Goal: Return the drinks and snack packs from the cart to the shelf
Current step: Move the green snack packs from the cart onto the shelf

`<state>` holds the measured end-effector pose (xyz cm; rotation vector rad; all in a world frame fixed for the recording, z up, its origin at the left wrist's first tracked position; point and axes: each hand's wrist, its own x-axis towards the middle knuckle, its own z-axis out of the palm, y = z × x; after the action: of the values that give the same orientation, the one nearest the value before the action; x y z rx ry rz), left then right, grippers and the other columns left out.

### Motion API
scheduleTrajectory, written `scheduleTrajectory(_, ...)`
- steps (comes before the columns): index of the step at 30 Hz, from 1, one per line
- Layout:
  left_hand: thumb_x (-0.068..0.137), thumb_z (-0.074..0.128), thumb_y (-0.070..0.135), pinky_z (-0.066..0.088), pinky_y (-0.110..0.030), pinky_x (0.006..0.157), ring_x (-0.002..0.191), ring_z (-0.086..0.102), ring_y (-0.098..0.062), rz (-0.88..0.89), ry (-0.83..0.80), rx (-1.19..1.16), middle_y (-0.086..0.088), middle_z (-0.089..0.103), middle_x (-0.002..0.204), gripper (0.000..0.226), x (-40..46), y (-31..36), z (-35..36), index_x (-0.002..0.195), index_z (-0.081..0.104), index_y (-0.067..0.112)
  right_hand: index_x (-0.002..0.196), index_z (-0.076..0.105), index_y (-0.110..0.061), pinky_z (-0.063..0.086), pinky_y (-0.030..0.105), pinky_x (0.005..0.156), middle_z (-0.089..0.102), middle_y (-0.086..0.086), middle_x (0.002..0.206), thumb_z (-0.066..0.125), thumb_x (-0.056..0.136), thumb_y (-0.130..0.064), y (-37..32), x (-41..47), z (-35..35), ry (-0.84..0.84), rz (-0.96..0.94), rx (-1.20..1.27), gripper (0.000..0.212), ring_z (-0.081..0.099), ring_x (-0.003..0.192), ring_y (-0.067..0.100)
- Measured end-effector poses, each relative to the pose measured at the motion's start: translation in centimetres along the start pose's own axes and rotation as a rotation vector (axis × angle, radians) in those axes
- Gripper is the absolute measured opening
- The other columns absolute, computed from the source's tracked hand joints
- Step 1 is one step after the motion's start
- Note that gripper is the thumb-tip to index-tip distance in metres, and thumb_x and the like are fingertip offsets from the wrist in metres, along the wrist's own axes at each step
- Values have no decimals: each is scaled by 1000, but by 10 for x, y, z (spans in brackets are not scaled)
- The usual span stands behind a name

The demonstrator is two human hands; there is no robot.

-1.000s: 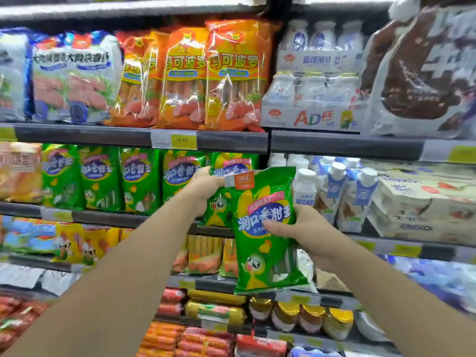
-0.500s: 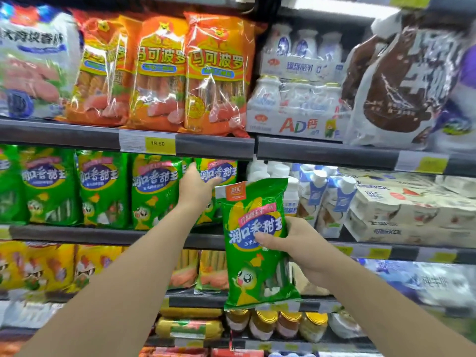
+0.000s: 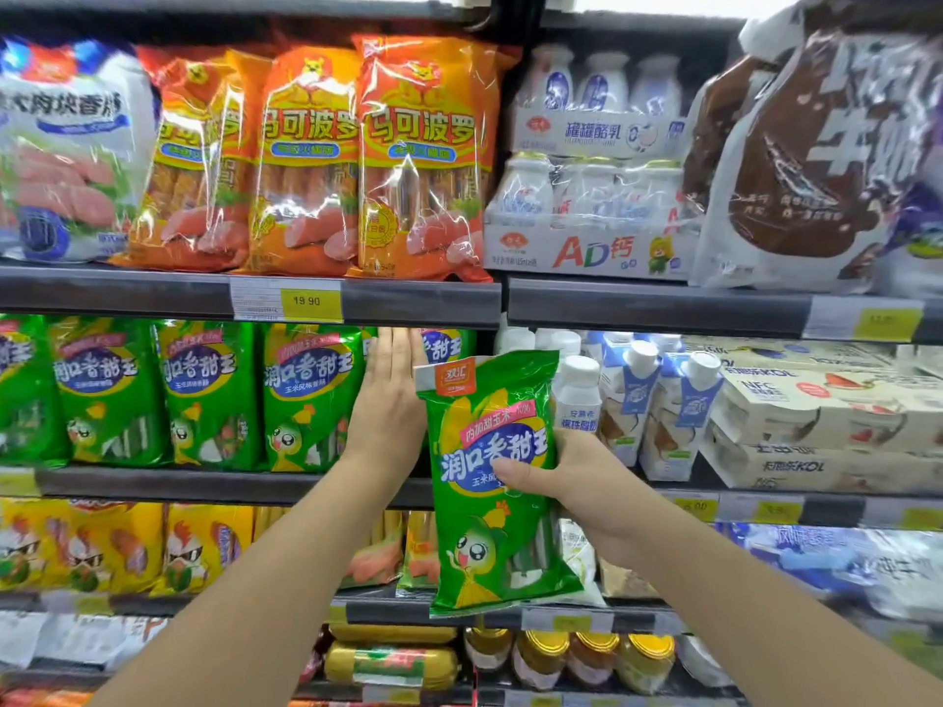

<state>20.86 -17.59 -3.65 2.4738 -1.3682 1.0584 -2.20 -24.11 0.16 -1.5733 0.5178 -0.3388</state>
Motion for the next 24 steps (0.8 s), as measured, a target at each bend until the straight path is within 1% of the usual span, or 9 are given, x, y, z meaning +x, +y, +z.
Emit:
scheduleTrajectory(4,94,43,5,10,-56,120,147,3,-51,54,2,-67,-34,6,159,72,-1,-5,-4,152,4,-12,114,67,-9,58,41,92,78,5,106,78,83,-20,2,8,3,13,8,27,35,74,101,22)
scheduleTrajectory(6,89,49,-3,28,-52,116,144,24,-48,36,47,-260,-33,27,154,65,-11,-8,-19,148,24,-13,112,68,-9,59,41,89,78,6,105,78,82,-20,2,14,11,32,7,46,33,74,99,23)
scheduleTrajectory(9,91,58,0,51,-32,84,104,64,-26,-221,46,-690,-13,67,114,22,-28,-23,-46,111,63,7,106,69,-11,59,39,82,79,5,100,79,82,-18,-2,27,30,64,-5,71,27,75,93,22)
scheduleTrajectory(12,98,55,12,59,-34,79,80,70,-12,-479,44,-996,4,72,87,13,-48,-36,-63,99,67,18,107,67,-10,60,41,82,78,7,102,82,79,-18,-9,44,49,119,-15,97,33,75,92,23)
scheduleTrajectory(14,96,60,22,58,-31,81,81,68,-8,-453,2,-982,6,70,86,10,-59,-42,-73,103,66,17,99,68,-14,61,43,82,77,8,101,84,78,-18,-16,56,59,164,-34,92,27,75,89,24)
scheduleTrajectory(16,91,68,31,54,-24,83,86,65,-6,-395,-68,-925,7,68,94,29,-68,-44,-76,115,62,15,96,68,-16,59,45,85,76,7,103,85,77,-21,-26,66,68,198,-66,68,26,73,89,24)
scheduleTrajectory(19,83,73,44,53,-28,92,101,63,-11,-251,-157,-707,5,64,118,62,-76,-46,-73,135,50,19,135,48,-6,47,43,100,60,12,131,83,78,-29,-42,79,75,252,-26,52,71,58,119,30)
scheduleTrajectory(21,81,72,50,51,-30,94,113,60,-16,-133,-166,-509,3,55,133,77,-77,-45,-71,144,41,20,143,38,-4,41,46,107,53,12,141,86,75,-34,-48,87,78,258,-21,33,88,50,131,33)
scheduleTrajectory(24,77,75,50,52,-30,85,112,60,-21,-55,-156,-359,-2,49,129,84,-71,-42,-70,145,36,19,124,58,-9,50,51,101,68,11,123,90,68,-33,-48,102,81,293,-28,10,68,64,113,32)
